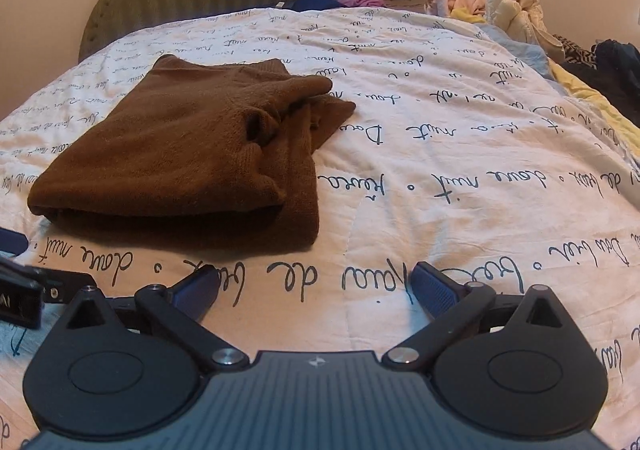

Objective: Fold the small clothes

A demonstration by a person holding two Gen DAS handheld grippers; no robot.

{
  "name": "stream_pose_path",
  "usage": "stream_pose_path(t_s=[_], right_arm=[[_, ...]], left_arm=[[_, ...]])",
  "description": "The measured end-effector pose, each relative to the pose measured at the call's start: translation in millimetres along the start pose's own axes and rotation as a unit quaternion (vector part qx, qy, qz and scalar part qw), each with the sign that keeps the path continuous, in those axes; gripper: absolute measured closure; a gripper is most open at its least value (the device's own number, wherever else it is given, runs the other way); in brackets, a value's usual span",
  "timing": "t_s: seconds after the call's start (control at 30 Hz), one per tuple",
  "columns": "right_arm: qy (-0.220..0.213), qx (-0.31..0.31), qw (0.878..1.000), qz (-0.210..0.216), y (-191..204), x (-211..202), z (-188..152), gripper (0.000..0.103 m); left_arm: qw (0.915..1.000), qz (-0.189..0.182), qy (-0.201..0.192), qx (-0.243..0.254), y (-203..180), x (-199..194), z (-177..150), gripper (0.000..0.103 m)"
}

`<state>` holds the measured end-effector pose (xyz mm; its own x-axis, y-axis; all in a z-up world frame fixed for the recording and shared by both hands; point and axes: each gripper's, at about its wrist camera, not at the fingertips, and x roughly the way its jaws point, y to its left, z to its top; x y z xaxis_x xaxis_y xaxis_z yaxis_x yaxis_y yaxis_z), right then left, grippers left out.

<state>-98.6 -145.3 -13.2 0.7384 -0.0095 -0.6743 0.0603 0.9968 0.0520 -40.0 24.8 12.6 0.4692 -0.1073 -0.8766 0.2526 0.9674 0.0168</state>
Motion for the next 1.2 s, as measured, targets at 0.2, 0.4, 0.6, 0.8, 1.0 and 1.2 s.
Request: stream_pose_path(t_s=[0.2, 0.4, 0.6, 0.8, 1.0, 1.2], right_arm=[[-0.008, 0.0, 1.0, 0.009, -3, -2, -3, 0.0], [-0.001, -0.004, 1.0, 0.007, -1, -5, -2, 0.0], [-0.011, 0.0, 1.0, 0.002, 0, -3, -3, 0.0], [-0.021, 0.005, 1.0, -0.007, 2, -2, -5, 0.0], [-0.022, 0.007, 1.0, -0.011, 4, -1, -5, 0.0], [-0.023, 0.007, 1.0, -0.011, 4, -1, -5, 0.0]], left_arm=[[0.9981, 0.022, -0.057, -0.01, -7, -5, -18, 0.0], [0.9866, 0.044, -0.155, -0.023, -14, -12, -47, 0.0], [0.9848, 0.056, -0.162, -0.027, -16, -12, -44, 0.0], [0.9849, 0.039, -0.164, -0.039, -9, -9, -44, 0.0], [0.9849, 0.04, -0.164, -0.039, -10, -9, -45, 0.0], [0.9849, 0.04, -0.164, -0.039, -10, -9, -44, 0.0]])
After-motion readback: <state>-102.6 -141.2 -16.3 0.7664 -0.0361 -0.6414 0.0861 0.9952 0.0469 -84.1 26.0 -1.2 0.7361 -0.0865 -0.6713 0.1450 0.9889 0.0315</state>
